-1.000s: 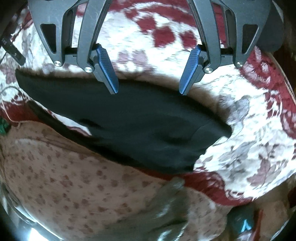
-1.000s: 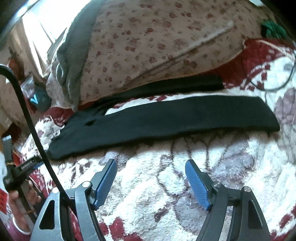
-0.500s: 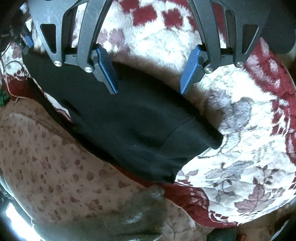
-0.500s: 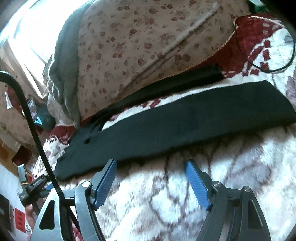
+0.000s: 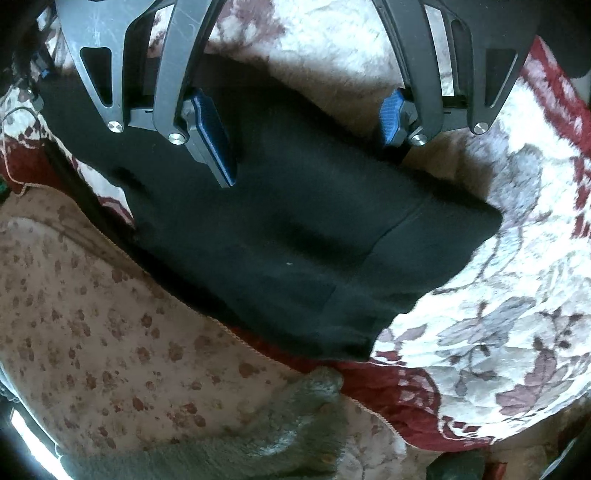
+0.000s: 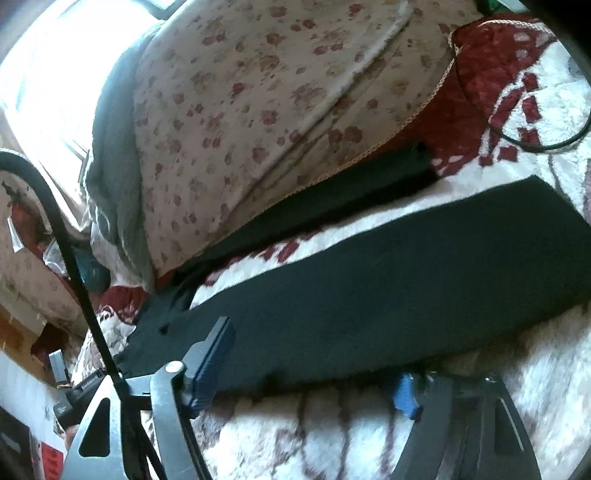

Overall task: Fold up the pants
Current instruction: 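Close both grippers on the edge of the black pants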

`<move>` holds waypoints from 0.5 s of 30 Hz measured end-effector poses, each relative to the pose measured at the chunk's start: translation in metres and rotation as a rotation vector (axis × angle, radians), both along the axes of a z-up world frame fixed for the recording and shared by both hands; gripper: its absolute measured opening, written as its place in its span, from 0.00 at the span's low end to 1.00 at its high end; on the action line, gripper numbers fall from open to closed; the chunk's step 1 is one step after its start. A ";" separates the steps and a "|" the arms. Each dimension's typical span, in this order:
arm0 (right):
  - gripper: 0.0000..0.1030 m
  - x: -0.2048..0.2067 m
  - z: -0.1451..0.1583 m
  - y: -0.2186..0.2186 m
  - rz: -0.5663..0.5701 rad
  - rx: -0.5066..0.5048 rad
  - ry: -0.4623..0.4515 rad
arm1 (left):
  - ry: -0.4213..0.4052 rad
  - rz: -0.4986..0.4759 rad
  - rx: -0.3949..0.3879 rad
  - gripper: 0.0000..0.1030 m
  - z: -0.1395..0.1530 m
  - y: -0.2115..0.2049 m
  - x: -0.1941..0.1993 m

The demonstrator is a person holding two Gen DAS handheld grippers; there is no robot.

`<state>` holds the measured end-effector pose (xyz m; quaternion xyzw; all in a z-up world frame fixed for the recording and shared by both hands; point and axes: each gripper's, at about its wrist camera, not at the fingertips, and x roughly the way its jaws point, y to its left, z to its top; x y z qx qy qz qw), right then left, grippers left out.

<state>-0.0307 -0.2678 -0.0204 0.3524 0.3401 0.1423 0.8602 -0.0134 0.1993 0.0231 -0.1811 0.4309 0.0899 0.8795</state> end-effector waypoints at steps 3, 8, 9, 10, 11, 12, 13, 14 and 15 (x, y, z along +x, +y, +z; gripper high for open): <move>0.28 0.004 -0.005 -0.006 -0.035 0.003 0.010 | 0.004 0.006 0.016 0.47 0.000 0.001 0.003; 0.14 0.002 -0.007 -0.012 -0.042 0.035 0.008 | 0.003 -0.007 0.005 0.14 0.003 0.010 0.006; 0.12 0.001 -0.004 -0.010 -0.038 0.023 0.003 | -0.002 -0.015 0.006 0.12 0.005 0.010 0.006; 0.12 0.000 0.000 -0.008 -0.032 0.002 -0.003 | -0.009 -0.024 0.012 0.11 0.008 0.009 0.005; 0.11 -0.001 0.003 -0.006 -0.023 -0.016 -0.008 | -0.018 -0.031 0.022 0.11 0.011 0.008 0.003; 0.10 -0.003 0.005 -0.004 -0.015 -0.032 -0.011 | -0.030 -0.040 0.034 0.10 0.015 0.008 0.001; 0.10 -0.004 0.008 -0.003 -0.008 -0.042 -0.016 | -0.038 -0.047 0.038 0.10 0.018 0.008 0.000; 0.10 -0.006 0.011 -0.001 0.001 -0.049 -0.023 | -0.045 -0.053 0.038 0.10 0.022 0.009 -0.002; 0.09 -0.008 0.014 0.000 0.005 -0.053 -0.028 | -0.049 -0.057 0.034 0.09 0.024 0.011 -0.004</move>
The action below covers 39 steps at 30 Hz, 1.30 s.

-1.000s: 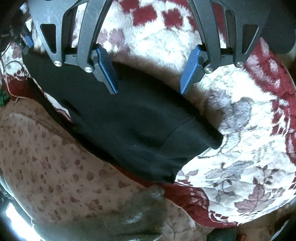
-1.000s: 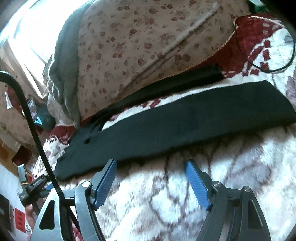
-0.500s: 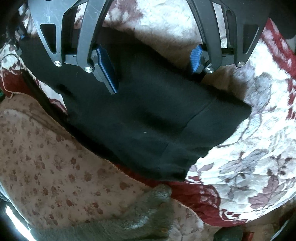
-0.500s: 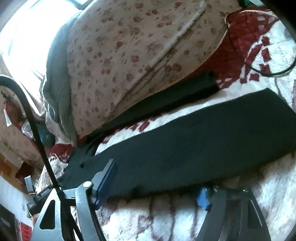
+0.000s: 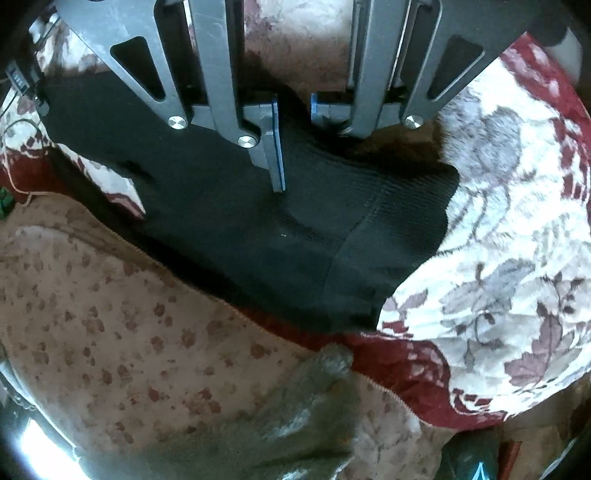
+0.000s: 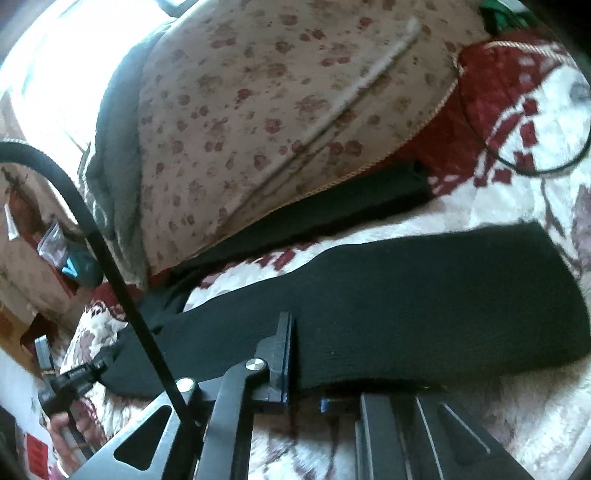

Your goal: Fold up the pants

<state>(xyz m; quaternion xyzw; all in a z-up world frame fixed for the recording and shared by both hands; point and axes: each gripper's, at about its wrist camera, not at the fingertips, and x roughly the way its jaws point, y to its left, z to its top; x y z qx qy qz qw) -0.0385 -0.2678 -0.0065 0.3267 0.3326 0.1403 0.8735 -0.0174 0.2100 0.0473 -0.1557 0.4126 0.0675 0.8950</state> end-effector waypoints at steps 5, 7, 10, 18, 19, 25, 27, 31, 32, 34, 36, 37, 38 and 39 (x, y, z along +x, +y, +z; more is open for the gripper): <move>0.09 -0.015 0.014 0.008 0.032 -0.015 -0.026 | -0.017 0.000 -0.013 0.09 0.013 0.012 -0.012; 0.09 -0.021 0.017 0.012 0.043 -0.013 -0.031 | -0.022 -0.003 -0.007 0.09 0.018 0.016 -0.018; 0.09 -0.032 0.019 0.021 0.067 -0.004 -0.033 | -0.024 -0.002 0.007 0.09 0.025 0.025 -0.031; 0.09 -0.066 0.016 0.054 0.161 0.012 -0.021 | 0.013 0.016 0.015 0.09 0.021 0.053 -0.070; 0.09 -0.069 0.015 0.057 0.168 0.010 -0.018 | 0.021 0.020 0.010 0.09 0.017 0.055 -0.075; 0.12 -0.080 -0.025 0.039 0.093 0.115 0.049 | 0.077 0.042 -0.024 0.13 -0.014 0.060 -0.085; 0.18 -0.083 -0.034 0.022 0.064 0.190 0.041 | 0.070 0.051 -0.016 0.16 -0.013 0.059 -0.085; 0.27 -0.082 -0.030 0.000 -0.013 0.162 0.022 | 0.081 0.059 -0.012 0.17 -0.013 0.059 -0.082; 0.27 -0.082 -0.031 -0.005 -0.032 0.166 0.027 | 0.084 0.061 -0.012 0.17 -0.014 0.060 -0.082; 0.27 -0.081 -0.034 -0.018 -0.082 0.170 0.044 | 0.085 0.064 -0.009 0.17 -0.013 0.060 -0.081; 0.27 -0.083 -0.035 -0.031 -0.134 0.155 0.054 | 0.083 0.062 -0.002 0.17 -0.013 0.060 -0.082; 0.27 -0.086 -0.032 -0.036 -0.152 0.124 0.052 | 0.083 0.062 -0.001 0.18 -0.012 0.060 -0.082; 0.27 -0.087 -0.030 -0.043 -0.168 0.094 0.049 | 0.083 0.062 -0.001 0.18 -0.012 0.061 -0.082; 0.27 -0.090 -0.027 -0.047 -0.187 0.056 0.050 | 0.083 0.062 -0.002 0.18 -0.012 0.061 -0.082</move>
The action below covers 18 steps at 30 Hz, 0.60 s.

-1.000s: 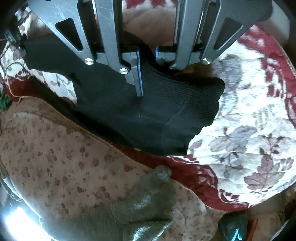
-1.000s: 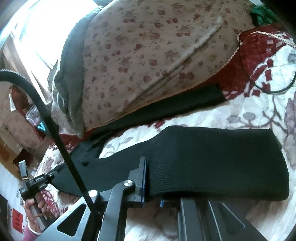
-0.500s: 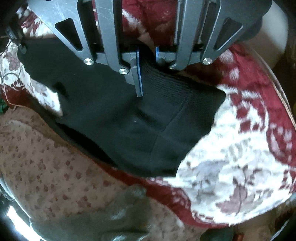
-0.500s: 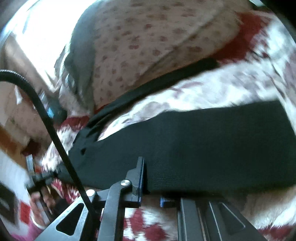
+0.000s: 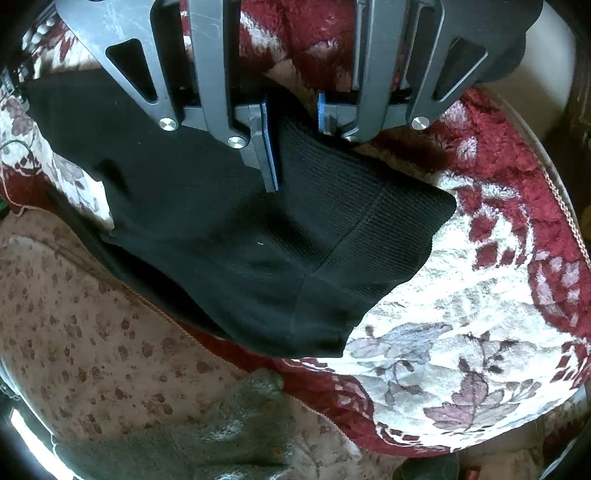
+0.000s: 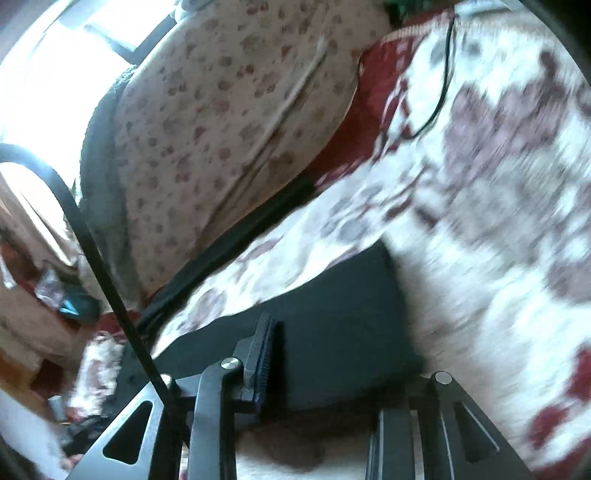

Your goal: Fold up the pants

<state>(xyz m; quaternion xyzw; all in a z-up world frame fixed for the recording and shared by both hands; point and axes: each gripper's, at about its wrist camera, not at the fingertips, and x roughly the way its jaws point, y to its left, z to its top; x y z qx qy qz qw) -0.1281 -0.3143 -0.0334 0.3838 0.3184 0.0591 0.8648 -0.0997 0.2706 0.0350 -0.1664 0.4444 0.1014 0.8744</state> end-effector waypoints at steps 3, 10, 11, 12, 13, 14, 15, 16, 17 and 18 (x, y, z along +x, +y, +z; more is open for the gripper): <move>0.27 -0.003 0.001 -0.009 -0.054 -0.120 0.073 | -0.002 0.004 0.004 0.19 0.001 -0.001 -0.001; 0.28 -0.009 0.006 -0.029 -0.123 -0.238 0.165 | 0.016 0.022 0.069 0.30 0.013 0.001 -0.017; 0.28 -0.011 0.010 -0.032 -0.134 -0.241 0.154 | 0.019 0.022 0.077 0.30 0.016 0.001 -0.020; 0.29 -0.013 0.017 -0.035 -0.141 -0.235 0.130 | 0.017 0.020 0.089 0.30 0.022 0.001 -0.024; 0.29 -0.014 0.024 -0.037 -0.141 -0.228 0.108 | -0.003 0.019 0.098 0.30 0.027 0.001 -0.027; 0.30 -0.013 0.033 -0.037 -0.127 -0.219 0.076 | -0.014 0.021 0.120 0.30 0.033 -0.001 -0.031; 0.32 -0.012 0.040 -0.035 -0.108 -0.212 0.051 | -0.028 0.025 0.146 0.30 0.039 -0.002 -0.033; 0.34 -0.008 0.048 -0.031 -0.083 -0.203 0.022 | -0.048 0.027 0.168 0.31 0.047 -0.004 -0.035; 0.39 -0.005 0.055 -0.025 -0.052 -0.189 -0.011 | -0.068 0.023 0.173 0.33 0.055 -0.006 -0.037; 0.47 -0.002 0.060 -0.020 -0.025 -0.176 -0.034 | -0.081 0.012 0.160 0.41 0.060 -0.007 -0.037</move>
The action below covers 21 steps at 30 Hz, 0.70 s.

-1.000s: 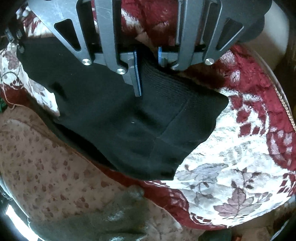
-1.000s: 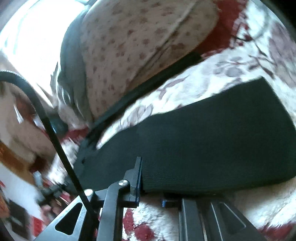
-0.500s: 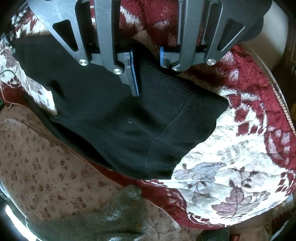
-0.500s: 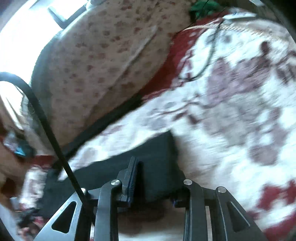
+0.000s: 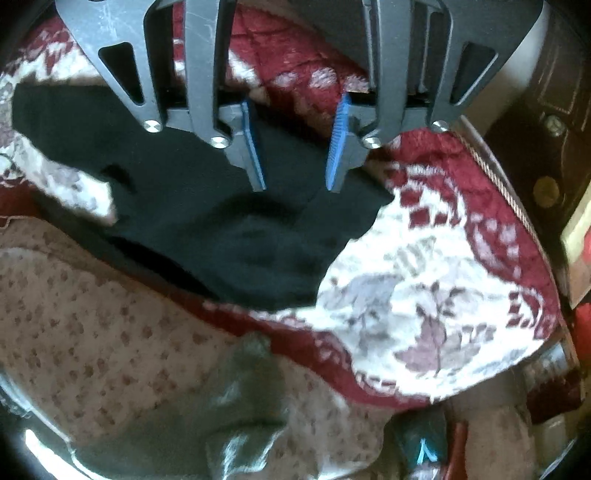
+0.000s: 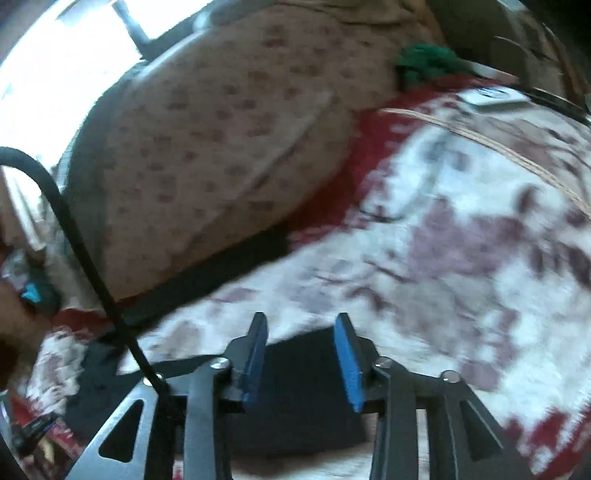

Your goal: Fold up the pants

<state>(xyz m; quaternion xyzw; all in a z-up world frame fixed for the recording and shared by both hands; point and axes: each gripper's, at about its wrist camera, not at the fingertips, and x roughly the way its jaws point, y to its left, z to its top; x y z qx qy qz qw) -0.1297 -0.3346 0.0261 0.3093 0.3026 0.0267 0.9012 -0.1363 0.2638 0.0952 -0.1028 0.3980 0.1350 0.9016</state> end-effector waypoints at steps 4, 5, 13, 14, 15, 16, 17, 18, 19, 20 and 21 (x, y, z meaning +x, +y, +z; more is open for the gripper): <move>0.51 0.022 0.005 0.024 0.105 0.081 -0.041 | -0.044 -0.053 -0.060 0.51 0.017 -0.010 0.010; 0.51 0.029 0.005 0.029 0.125 0.111 -0.037 | -0.045 -0.067 -0.063 0.51 0.018 -0.015 0.015; 0.51 0.093 -0.022 0.049 0.193 0.253 0.036 | 0.022 -0.182 -0.197 0.51 0.001 -0.061 0.075; 0.51 0.101 -0.027 0.049 0.191 0.264 0.049 | 0.033 -0.186 -0.212 0.51 -0.002 -0.066 0.086; 0.51 0.107 -0.031 0.048 0.190 0.274 0.058 | 0.040 -0.189 -0.226 0.51 -0.004 -0.068 0.092; 0.51 0.112 -0.034 0.049 0.191 0.284 0.066 | 0.050 -0.197 -0.253 0.51 -0.008 -0.071 0.103; 0.51 0.119 -0.037 0.048 0.190 0.297 0.077 | 0.059 -0.202 -0.272 0.51 -0.010 -0.074 0.112; 0.52 0.124 -0.040 0.047 0.189 0.306 0.085 | 0.069 -0.202 -0.287 0.51 -0.013 -0.077 0.121; 0.52 0.130 -0.042 0.047 0.191 0.314 0.093 | 0.075 -0.201 -0.297 0.51 -0.015 -0.080 0.130; 0.52 0.137 -0.045 0.047 0.191 0.322 0.101 | 0.080 -0.201 -0.305 0.51 -0.018 -0.082 0.139; 0.52 0.143 -0.047 0.046 0.188 0.331 0.106 | 0.088 -0.198 -0.312 0.51 -0.021 -0.085 0.151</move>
